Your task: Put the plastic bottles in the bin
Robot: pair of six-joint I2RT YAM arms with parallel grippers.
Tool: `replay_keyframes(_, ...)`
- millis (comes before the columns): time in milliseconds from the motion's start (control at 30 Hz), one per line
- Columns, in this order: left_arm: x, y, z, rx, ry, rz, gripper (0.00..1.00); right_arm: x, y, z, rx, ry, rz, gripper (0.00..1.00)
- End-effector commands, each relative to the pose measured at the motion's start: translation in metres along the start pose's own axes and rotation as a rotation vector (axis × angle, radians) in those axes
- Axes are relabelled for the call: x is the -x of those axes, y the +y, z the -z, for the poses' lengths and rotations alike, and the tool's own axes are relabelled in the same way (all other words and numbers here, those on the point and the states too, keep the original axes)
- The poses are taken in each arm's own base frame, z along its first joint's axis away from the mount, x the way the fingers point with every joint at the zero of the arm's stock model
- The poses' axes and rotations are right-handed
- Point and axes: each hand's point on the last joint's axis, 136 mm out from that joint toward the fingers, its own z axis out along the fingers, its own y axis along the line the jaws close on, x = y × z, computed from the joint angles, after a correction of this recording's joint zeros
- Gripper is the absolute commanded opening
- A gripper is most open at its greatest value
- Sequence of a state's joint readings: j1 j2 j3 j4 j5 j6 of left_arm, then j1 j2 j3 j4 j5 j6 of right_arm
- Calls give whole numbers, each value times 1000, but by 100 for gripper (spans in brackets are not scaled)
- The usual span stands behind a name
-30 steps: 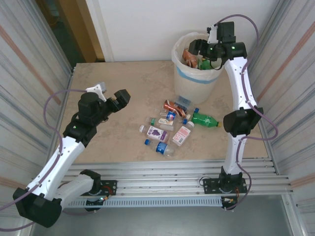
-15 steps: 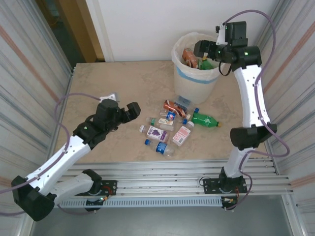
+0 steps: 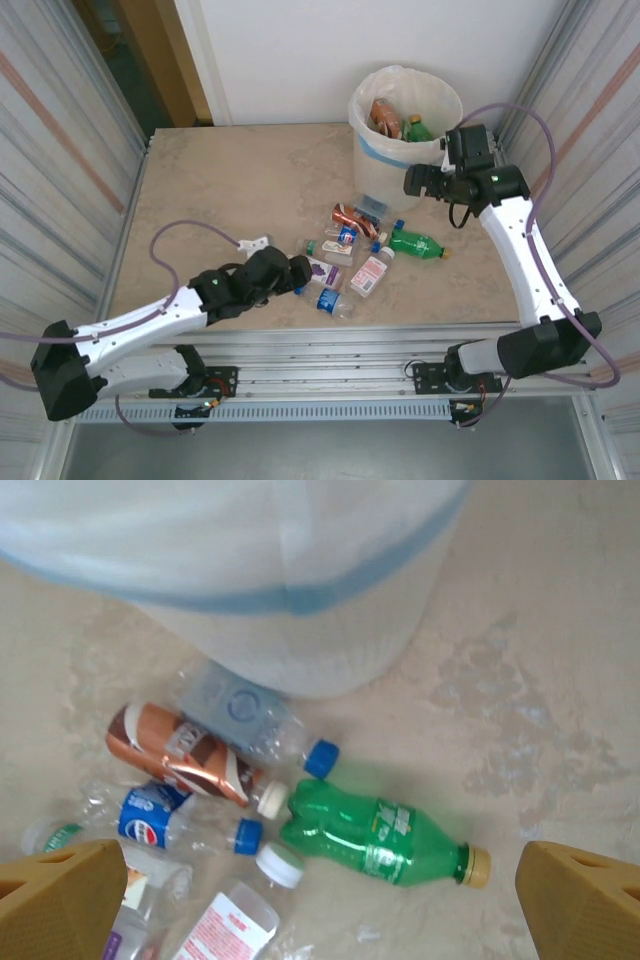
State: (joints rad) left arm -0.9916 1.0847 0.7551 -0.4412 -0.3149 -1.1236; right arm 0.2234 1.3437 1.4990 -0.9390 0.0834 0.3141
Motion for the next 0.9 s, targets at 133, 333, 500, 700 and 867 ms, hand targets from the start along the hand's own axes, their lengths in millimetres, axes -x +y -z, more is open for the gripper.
replay_keyframes(133,-29,-9,-10,-2,-1,94,99,-39,-16,-2,-44,30,-44,98)
replay_keyframes(333,-55,-17,-25,-8,44,148,99,-67,-20,-11,-40,94,-41,98)
replay_keyframes(500,-70,-18,-38,16,73,197,99,-76,-18,-15,-20,120,-31,98)
replay_keyframes(700,-79,-24,-52,18,90,234,93,-78,-19,-17,-24,125,-16,98)
replay_keyframes(867,-85,-26,-60,33,105,249,91,-80,-18,-17,-18,127,-8,98)
